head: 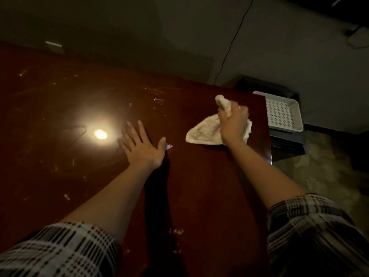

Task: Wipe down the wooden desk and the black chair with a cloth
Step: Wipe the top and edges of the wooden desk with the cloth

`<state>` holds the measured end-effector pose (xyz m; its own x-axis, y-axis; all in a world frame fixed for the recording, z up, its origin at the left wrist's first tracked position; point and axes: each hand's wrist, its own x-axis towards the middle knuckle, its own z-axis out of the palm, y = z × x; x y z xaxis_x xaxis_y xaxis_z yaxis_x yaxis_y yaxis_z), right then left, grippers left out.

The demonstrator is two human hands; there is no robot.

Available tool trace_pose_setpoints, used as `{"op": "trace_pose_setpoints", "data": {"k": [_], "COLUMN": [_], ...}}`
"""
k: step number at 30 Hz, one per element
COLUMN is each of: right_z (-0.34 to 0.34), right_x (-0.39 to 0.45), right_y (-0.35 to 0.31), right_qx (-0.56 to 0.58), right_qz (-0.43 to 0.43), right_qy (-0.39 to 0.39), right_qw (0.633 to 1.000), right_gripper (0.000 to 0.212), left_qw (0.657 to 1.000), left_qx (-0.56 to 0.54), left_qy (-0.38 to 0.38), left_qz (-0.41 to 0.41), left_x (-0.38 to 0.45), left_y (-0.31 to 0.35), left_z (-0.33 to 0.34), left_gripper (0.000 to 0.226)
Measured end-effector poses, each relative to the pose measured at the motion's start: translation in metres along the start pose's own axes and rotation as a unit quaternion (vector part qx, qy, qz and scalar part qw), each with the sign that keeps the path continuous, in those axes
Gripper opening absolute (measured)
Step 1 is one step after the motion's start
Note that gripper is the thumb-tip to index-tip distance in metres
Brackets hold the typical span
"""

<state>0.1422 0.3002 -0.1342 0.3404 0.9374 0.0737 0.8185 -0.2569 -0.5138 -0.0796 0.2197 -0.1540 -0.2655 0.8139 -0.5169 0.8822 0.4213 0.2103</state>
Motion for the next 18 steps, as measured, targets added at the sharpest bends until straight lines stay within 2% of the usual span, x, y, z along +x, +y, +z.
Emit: {"op": "trace_pose_setpoints", "data": {"k": [5,9,11,15,18], "right_z": [0.020,0.051,0.061,0.058,0.045], "right_x": [0.054,0.071,0.081,0.065,-0.009], "right_y": [0.004,-0.017,-0.030,-0.040,-0.024], "right_qx": [-0.082,-0.149,-0.166,-0.160,-0.091], "right_qz": [-0.016,0.036,0.033,-0.038,-0.144], "right_qy": [-0.026,0.000,-0.004,-0.042,-0.105], "right_qw": [0.996,0.988,0.986,0.985,0.980], "right_gripper": [0.040,0.042,0.042,0.039,0.039], "left_qw": [0.994,0.992,0.990,0.983,0.977], "left_qx": [-0.025,-0.019,-0.010,-0.005,-0.013], "left_qy": [-0.109,-0.124,-0.138,-0.183,-0.213], "left_qz": [-0.018,-0.014,-0.016,-0.015,-0.014], "left_x": [0.014,0.014,0.013,0.013,0.012], "left_y": [0.005,0.004,0.007,0.005,0.005], "left_z": [-0.017,-0.019,-0.020,-0.029,-0.038], "left_gripper": [0.109,0.121,0.125,0.126,0.124]}}
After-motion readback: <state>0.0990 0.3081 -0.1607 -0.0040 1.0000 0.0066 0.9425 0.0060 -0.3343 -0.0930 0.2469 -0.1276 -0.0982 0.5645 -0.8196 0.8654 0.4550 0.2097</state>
